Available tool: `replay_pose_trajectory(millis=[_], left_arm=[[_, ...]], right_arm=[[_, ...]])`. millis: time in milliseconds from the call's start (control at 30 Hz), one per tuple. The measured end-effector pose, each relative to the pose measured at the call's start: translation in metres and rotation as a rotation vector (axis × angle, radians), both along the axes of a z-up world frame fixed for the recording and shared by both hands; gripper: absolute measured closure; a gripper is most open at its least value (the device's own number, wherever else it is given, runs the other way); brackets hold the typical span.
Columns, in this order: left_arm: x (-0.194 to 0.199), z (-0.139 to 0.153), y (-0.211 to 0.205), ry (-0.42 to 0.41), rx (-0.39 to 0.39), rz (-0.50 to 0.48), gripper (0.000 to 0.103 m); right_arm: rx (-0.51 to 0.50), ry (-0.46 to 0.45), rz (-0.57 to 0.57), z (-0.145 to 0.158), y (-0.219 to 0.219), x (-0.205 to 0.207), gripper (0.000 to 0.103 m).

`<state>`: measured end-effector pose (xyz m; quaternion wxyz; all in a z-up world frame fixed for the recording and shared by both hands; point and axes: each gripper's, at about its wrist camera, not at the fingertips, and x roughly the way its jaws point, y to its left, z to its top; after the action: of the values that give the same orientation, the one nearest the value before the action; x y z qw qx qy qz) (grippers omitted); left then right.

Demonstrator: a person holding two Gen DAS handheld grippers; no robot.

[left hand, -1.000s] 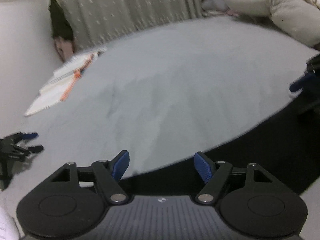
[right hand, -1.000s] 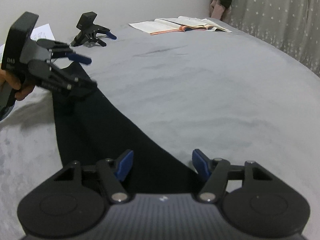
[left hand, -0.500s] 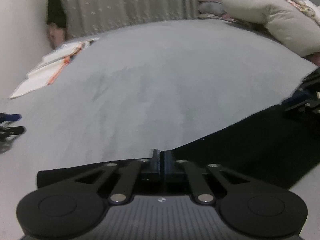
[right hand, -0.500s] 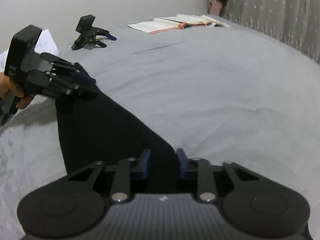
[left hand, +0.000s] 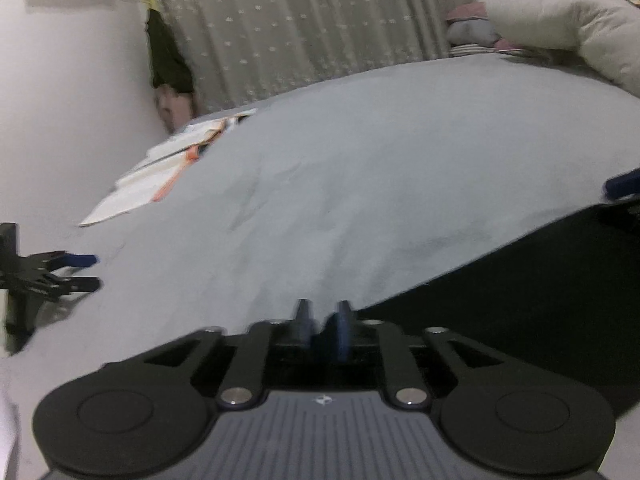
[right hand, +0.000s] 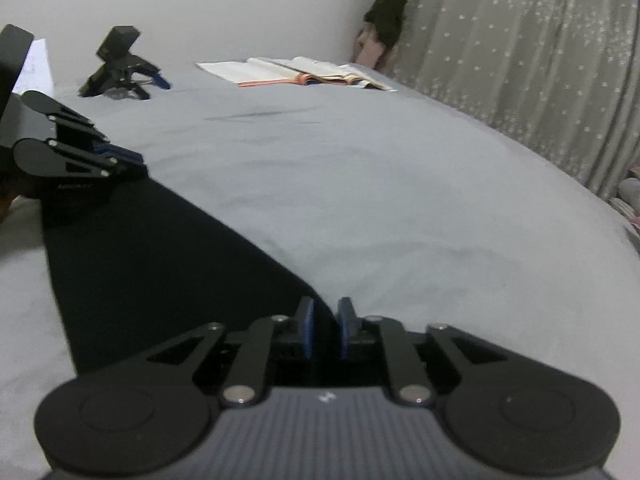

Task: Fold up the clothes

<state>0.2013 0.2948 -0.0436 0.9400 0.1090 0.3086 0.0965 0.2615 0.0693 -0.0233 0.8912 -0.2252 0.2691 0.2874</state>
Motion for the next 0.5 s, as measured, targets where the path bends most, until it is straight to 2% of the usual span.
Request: replay_pose_trajectory(millis=[33, 100, 233, 300, 333, 367, 400, 433, 500], left_arm=[[-0.003, 0.004, 0.003, -0.016, -0.020, 0.028, 0.063], [-0.018, 0.014, 0.007, -0.080, -0.037, 0.113, 0.063], [-0.038, 0.022, 0.019, -0.148, -0.030, 0.236, 0.063], [-0.036, 0.012, 0.031, -0.077, -0.018, 0.275, 0.063], [-0.032, 0.004, 0.037, -0.014, 0.003, 0.310, 0.060], [-0.032, -0.001, 0.042, 0.011, 0.012, 0.348, 0.056], [-0.036, -0.006, 0.051, 0.009, 0.012, 0.406, 0.043], [-0.038, -0.008, 0.059, 0.007, 0.010, 0.457, 0.035], [-0.040, -0.005, 0.068, 0.008, -0.007, 0.533, 0.034]], right_arm=[[0.007, -0.002, -0.023, 0.003, -0.001, 0.001, 0.043], [0.049, 0.010, -0.058, 0.010, -0.010, 0.001, 0.036], [0.130, 0.002, -0.116, 0.023, -0.035, -0.009, 0.034], [0.143, 0.024, -0.147, 0.025, -0.049, -0.020, 0.032], [0.127, 0.036, -0.148, 0.024, -0.053, -0.026, 0.032], [0.111, 0.044, -0.146, 0.022, -0.057, -0.031, 0.032], [0.103, 0.045, -0.146, 0.022, -0.060, -0.036, 0.028], [0.101, 0.044, -0.146, 0.022, -0.063, -0.038, 0.021], [0.098, 0.032, -0.157, 0.021, -0.079, -0.053, 0.018]])
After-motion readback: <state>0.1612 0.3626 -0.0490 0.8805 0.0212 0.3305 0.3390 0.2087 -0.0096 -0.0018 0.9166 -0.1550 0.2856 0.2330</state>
